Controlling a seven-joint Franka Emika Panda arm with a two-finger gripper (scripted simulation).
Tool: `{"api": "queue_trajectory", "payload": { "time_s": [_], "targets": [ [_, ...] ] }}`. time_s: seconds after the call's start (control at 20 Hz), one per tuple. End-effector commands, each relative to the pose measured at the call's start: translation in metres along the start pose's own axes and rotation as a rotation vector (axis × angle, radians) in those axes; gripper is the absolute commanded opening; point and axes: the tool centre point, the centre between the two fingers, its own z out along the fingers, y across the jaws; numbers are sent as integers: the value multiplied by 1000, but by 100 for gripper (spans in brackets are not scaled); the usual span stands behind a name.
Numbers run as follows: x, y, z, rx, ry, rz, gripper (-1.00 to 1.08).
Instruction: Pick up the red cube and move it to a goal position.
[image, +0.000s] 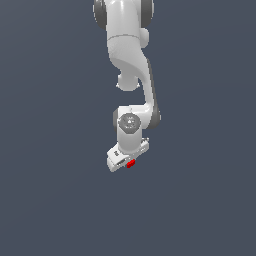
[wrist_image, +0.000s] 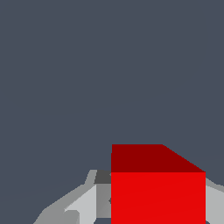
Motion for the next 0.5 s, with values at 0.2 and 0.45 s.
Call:
{"api": "queue_trajectory", "payload": {
  "time_s": [0.2, 0.45],
  "targets": [
    [0, 0, 0, 0, 0, -1, -100],
    [1, -1, -5, 0, 0, -1, -100]
  ]
}}
